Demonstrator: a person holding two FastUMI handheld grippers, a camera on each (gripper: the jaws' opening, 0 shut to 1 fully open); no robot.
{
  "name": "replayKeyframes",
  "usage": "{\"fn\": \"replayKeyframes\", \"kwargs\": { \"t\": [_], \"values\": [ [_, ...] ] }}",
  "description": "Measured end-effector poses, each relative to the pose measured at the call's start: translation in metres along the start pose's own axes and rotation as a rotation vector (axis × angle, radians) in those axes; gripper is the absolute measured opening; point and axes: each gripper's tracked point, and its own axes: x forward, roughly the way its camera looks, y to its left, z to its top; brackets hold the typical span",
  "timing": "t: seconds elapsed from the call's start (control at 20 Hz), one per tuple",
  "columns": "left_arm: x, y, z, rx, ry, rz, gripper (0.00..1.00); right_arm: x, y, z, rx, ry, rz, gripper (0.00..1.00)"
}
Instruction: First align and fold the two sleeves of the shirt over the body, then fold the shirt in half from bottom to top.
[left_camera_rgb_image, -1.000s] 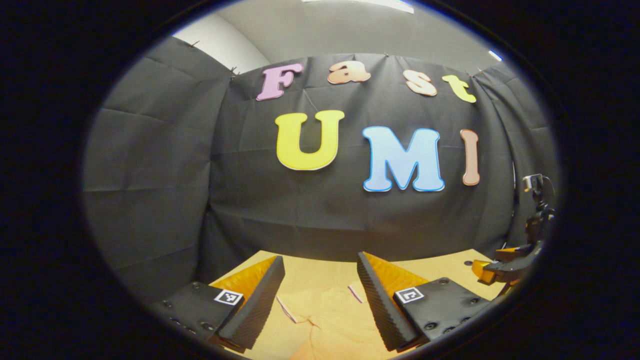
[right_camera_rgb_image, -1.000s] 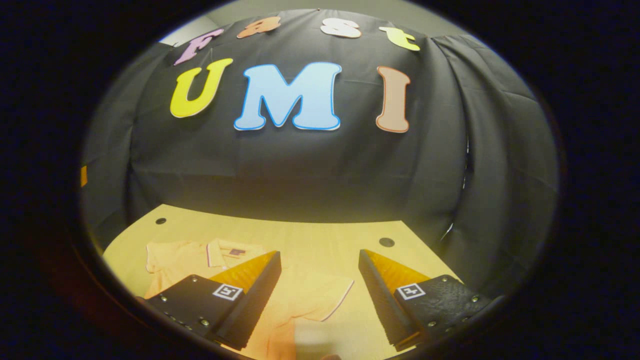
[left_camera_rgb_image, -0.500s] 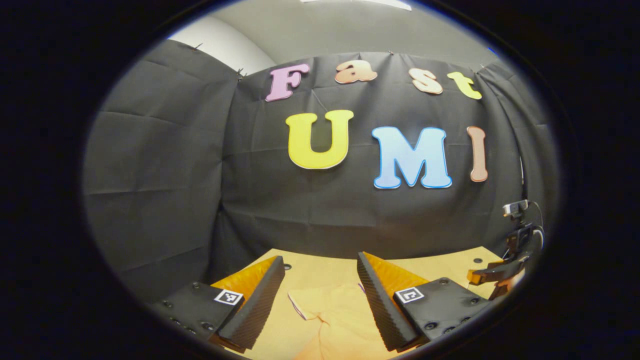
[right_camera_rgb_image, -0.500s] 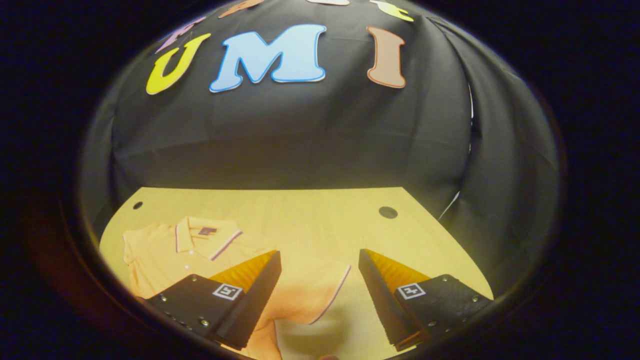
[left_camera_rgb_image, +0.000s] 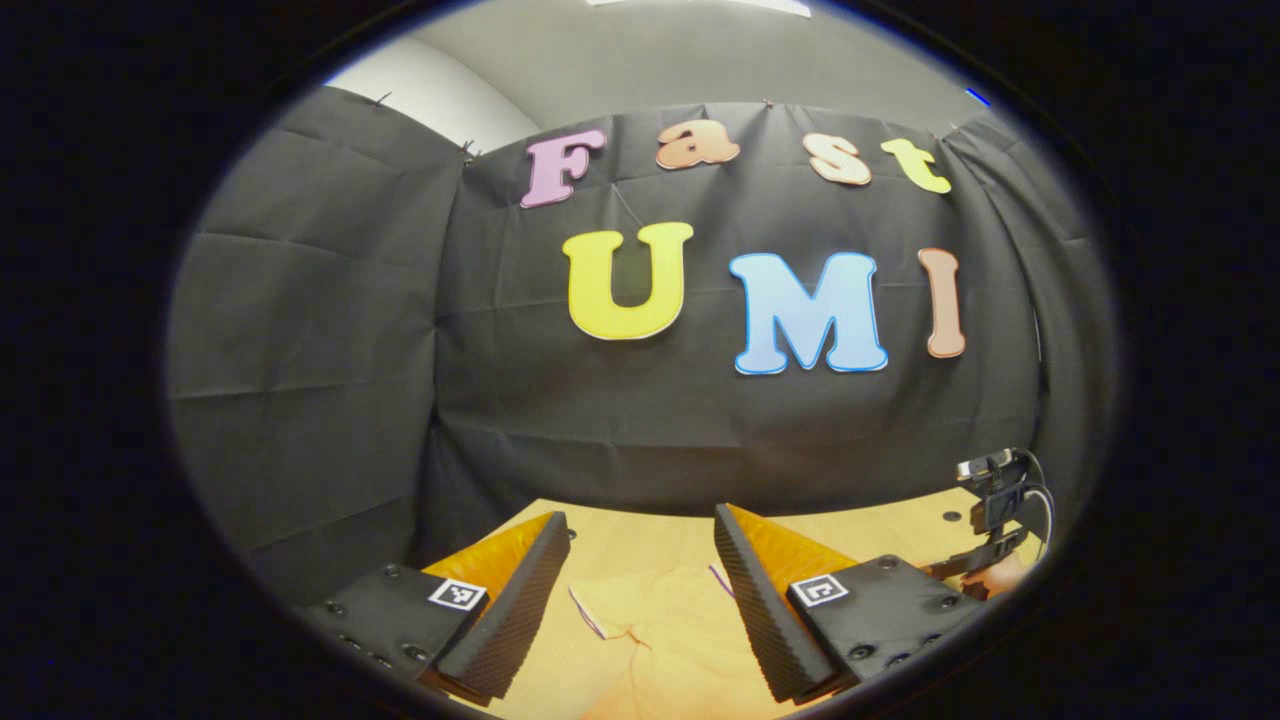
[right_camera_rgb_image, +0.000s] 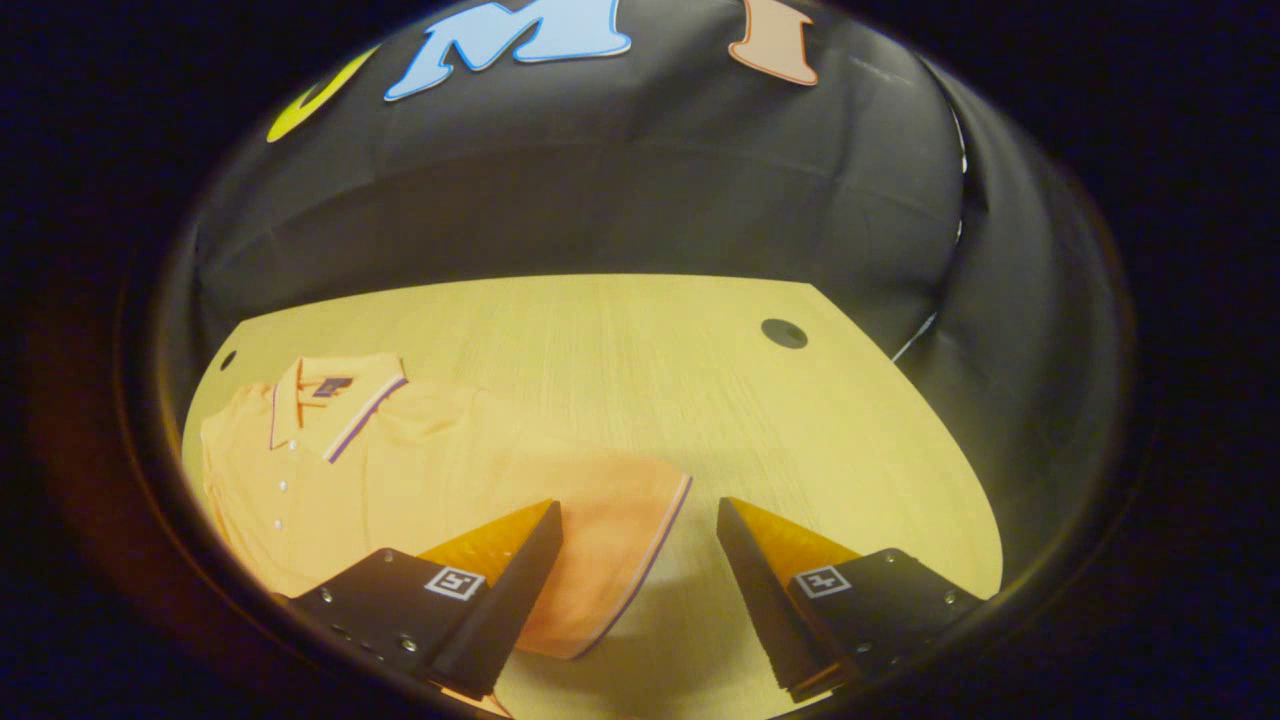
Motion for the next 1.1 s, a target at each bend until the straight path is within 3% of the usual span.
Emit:
{"fn": "replayKeyframes", "kwargs": {
  "t": [0.3, 0.35, 0.45, 0.55, 0.6, 0.65, 0.7, 0.8, 1.1],
  "values": [
    [-0.007, -0.004, 0.001, 0.006, 0.011, -0.001, 0.94, 0.008, 0.010, -0.006, 0.048, 0.033, 0.076, 0.90],
    [-0.008, -0.006, 0.000, 0.004, 0.012, -0.001, 0.94, 0.010, 0.009, -0.006, 0.055, 0.029, 0.077, 0.79],
    [-0.011, -0.008, 0.001, -0.003, 0.017, -0.004, 0.94, 0.009, 0.008, -0.004, 0.052, 0.027, 0.080, 0.71],
    [-0.014, -0.008, 0.000, -0.004, 0.027, -0.005, 0.94, 0.010, 0.010, -0.004, 0.052, 0.020, 0.093, 0.52],
    [-0.016, -0.007, 0.000, -0.003, 0.030, -0.006, 0.94, 0.009, 0.011, -0.005, 0.062, 0.028, 0.090, 0.51],
    [-0.018, -0.006, 0.000, -0.001, 0.031, -0.005, 0.94, 0.009, 0.011, -0.004, 0.065, 0.023, 0.087, 0.27],
    [-0.018, -0.004, 0.000, 0.001, 0.030, -0.002, 0.94, 0.008, 0.015, -0.003, 0.062, 0.020, 0.107, 0.27],
    [-0.018, 0.000, 0.003, 0.003, 0.031, 0.005, 0.94, 0.008, 0.016, -0.002, 0.076, 0.026, 0.088, 0.04],
    [-0.015, 0.015, 0.002, -0.007, 0.039, 0.033, 0.94, -0.015, 0.028, 0.024, 0.025, -0.048, 0.097, 0.04]
  ]
}}
